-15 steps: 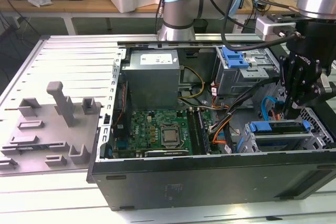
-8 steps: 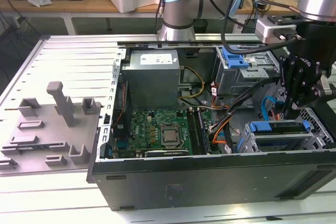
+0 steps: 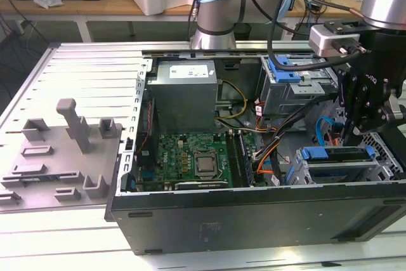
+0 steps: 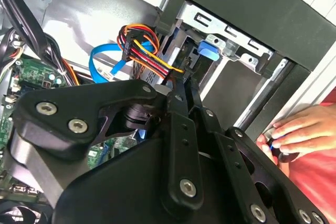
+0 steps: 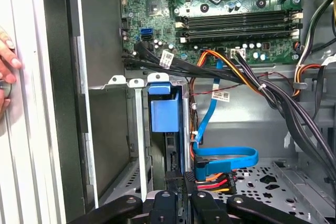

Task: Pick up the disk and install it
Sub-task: 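Insert the first disk wire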

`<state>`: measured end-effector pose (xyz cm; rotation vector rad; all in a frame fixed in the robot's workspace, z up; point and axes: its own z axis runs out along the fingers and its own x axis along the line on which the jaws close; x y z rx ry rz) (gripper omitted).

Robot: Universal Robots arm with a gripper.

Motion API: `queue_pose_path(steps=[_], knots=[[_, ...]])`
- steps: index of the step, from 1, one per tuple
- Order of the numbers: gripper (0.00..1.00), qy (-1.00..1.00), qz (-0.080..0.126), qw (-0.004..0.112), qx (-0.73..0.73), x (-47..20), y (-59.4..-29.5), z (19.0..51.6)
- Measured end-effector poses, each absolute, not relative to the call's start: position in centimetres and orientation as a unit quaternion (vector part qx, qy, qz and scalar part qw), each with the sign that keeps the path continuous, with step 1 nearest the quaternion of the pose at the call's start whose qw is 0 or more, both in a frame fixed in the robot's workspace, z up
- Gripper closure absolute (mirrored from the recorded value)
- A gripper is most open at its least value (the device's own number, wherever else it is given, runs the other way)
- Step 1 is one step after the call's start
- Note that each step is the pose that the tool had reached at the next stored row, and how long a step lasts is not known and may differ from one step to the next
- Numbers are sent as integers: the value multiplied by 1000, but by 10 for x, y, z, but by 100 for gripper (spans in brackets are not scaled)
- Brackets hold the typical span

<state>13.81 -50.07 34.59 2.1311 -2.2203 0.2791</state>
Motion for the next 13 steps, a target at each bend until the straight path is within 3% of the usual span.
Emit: queue_pose_path(steps=[8, 13], knots=[[83, -717, 90, 25, 691, 138, -501, 346], [83, -718, 81, 16, 691, 138, -504, 346]])
